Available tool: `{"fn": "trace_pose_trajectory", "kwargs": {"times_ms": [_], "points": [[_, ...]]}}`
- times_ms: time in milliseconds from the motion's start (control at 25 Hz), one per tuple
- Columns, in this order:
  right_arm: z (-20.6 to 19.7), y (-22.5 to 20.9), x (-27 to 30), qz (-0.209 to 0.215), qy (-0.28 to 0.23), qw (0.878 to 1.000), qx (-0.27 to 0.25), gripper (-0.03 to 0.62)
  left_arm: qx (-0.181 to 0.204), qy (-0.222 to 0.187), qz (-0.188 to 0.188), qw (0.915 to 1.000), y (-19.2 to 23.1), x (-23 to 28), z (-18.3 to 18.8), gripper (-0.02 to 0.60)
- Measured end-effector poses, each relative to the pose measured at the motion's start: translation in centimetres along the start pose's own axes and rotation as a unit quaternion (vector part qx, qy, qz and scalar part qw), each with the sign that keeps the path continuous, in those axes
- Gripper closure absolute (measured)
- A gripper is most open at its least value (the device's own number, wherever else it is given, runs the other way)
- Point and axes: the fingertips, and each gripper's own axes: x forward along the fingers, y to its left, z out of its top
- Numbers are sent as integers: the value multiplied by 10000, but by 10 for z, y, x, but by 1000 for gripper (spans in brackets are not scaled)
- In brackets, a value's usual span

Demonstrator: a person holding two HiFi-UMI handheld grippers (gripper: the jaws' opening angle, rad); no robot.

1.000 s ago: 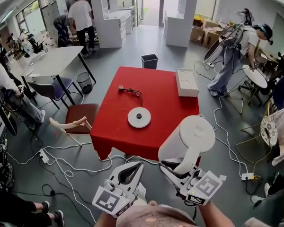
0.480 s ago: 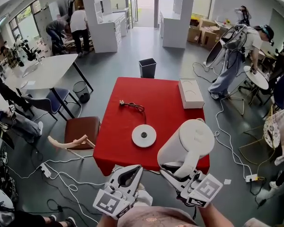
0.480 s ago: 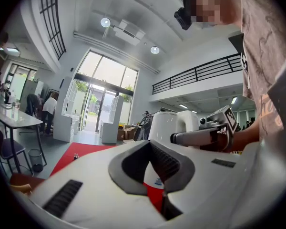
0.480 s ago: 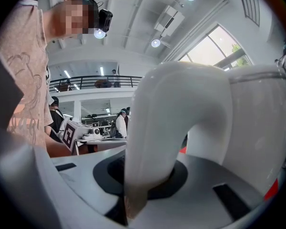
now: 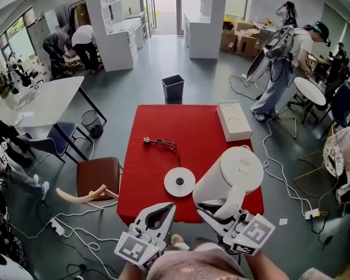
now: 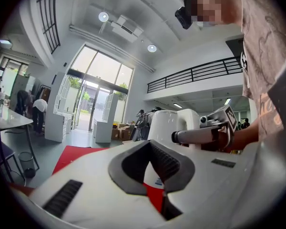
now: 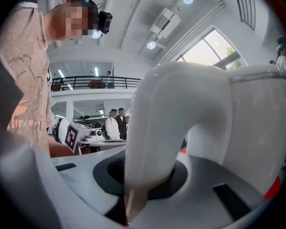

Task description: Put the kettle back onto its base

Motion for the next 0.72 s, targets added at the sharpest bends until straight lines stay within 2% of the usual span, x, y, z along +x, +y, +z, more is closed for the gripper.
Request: {"fn": "trace_pose_trajectory", "kwargs": {"times_ms": [720], "points": [[0, -40, 9, 168, 204, 9996, 32, 526, -172, -33, 159, 9997, 8, 33, -2, 595]]}}
